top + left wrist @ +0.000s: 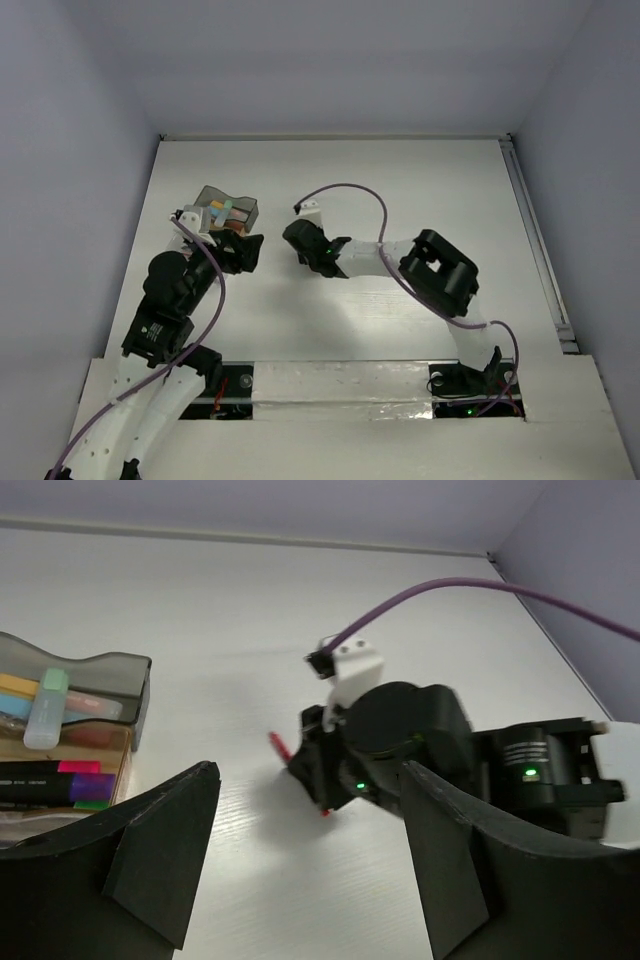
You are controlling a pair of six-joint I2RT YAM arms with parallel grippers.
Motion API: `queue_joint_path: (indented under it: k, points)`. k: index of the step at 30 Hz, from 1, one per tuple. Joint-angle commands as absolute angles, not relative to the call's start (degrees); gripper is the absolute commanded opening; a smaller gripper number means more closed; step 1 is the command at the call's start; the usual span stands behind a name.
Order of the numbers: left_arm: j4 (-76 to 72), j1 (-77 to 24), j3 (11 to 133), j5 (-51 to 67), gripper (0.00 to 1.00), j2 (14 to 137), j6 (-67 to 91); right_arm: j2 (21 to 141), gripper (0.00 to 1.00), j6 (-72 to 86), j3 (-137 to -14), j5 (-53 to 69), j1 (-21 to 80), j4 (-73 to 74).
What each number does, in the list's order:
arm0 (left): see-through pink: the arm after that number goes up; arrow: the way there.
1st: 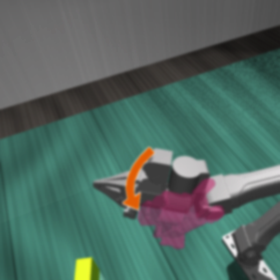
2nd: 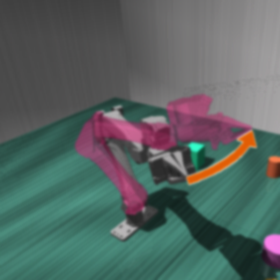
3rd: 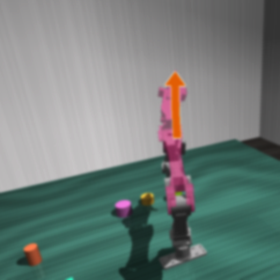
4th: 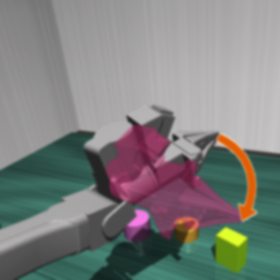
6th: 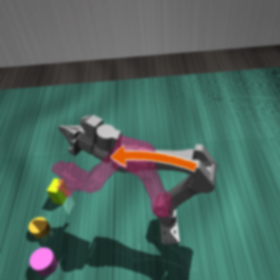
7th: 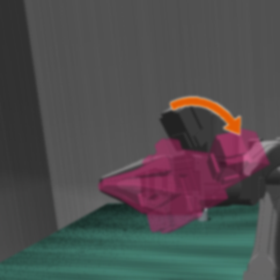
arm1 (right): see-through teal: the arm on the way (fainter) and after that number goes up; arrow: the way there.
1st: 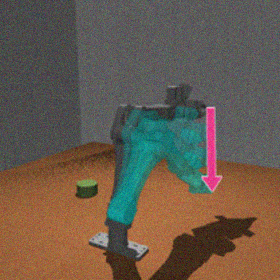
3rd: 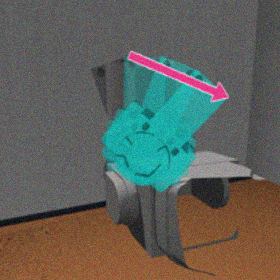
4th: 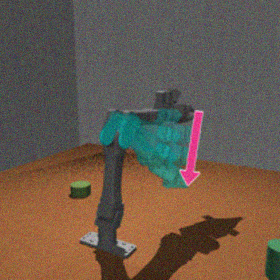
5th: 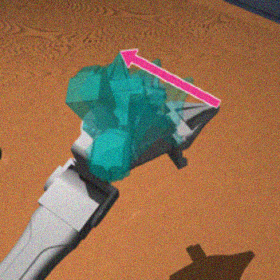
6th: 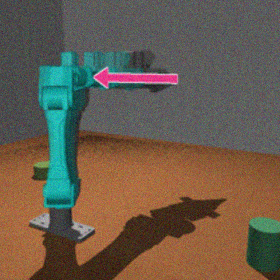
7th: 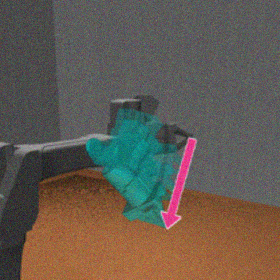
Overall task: Sort the stationery into containers
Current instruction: Move the pen to the center of the board.
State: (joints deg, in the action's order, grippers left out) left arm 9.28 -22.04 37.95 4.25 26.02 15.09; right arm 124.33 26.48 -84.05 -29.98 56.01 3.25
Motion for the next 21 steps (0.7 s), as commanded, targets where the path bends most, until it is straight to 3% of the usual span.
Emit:
queue_joint_path:
  k: [1, 5, 21]
  points:
    - [7.12, -22.24, 39.29, 6.41, 0.69, 27.86, 15.56, 119.90, 0.00, 29.35, -72.18, -31.73, 53.79, 9.76]
    - [6.42, -22.24, 39.29, 6.68, 0.69, 29.35, 15.64, 114.18, 0.00, 29.62, -64.70, -30.16, 53.79, 8.36]
    - [5.98, -20.13, 39.55, 6.85, 0.69, 31.29, 15.03, 107.06, 0.38, 27.51, -64.69, -27.16, 53.79, 7.82]
